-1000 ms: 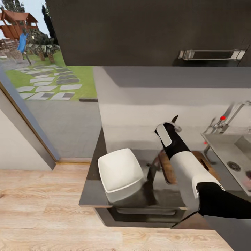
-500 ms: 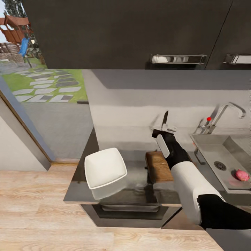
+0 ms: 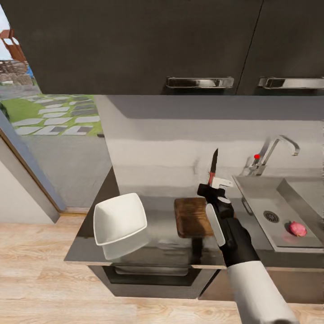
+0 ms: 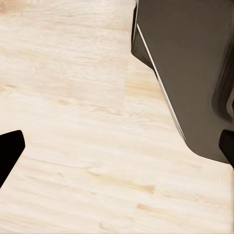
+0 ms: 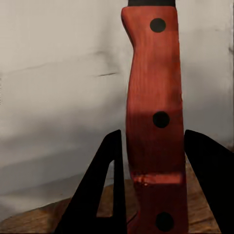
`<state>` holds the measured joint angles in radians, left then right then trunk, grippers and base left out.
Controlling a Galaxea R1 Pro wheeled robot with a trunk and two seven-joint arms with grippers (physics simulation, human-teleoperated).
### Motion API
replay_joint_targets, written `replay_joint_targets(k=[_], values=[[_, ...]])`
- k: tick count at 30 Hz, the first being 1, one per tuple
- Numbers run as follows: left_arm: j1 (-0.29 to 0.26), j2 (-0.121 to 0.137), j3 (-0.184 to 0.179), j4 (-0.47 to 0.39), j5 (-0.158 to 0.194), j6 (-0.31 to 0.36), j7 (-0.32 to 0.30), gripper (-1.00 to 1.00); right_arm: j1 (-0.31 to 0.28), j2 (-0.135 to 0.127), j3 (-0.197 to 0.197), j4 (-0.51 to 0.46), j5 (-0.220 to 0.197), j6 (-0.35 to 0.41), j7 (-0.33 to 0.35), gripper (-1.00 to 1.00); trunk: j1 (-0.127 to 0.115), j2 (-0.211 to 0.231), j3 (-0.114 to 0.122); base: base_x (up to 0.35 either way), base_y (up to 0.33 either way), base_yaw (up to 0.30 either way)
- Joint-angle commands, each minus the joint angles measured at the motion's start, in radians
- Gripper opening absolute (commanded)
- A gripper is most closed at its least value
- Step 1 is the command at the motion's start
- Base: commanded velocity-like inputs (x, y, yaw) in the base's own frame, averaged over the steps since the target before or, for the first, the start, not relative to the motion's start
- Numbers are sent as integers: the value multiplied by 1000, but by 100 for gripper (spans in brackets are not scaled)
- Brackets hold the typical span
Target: In the kitchen, take the Vidalia onion out of the sink, dice it on the chopping board with the paring knife, put the diced onion into the bowl on the countertop, then place both the paring knife and the chopping board into the sink.
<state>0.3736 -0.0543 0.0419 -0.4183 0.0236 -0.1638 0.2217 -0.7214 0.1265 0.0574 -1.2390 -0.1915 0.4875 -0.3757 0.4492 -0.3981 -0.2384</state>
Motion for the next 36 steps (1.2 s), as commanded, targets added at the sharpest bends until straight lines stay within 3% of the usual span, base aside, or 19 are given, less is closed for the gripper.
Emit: replay_joint_targets(k=[1, 4, 9, 17, 36], values=[[1, -1, 4, -2, 2, -2, -1, 100, 12, -1, 4, -16, -10, 2, -7, -100, 1, -2, 0, 0, -204, 0], [1, -1, 4, -2, 2, -2, -1, 100, 62, -5, 7, -61, -3, 4, 42, -100, 1, -2, 5, -33, -193, 0], [1, -1, 4, -2, 2, -3, -1, 100, 83, -18, 8, -85, 37, 42, 102, -100, 1, -2, 12, -188, -205, 0], [0, -1, 4, -2, 2, -2, -1, 100, 89, -29, 9, -88, 44, 59, 112, -100, 1, -2, 25, -243, -231, 0], [1, -1, 4, -2, 2, -2, -1, 100, 94, -27, 10, -86, 44, 60, 112, -100, 1, -2, 54, -190, -269, 0]])
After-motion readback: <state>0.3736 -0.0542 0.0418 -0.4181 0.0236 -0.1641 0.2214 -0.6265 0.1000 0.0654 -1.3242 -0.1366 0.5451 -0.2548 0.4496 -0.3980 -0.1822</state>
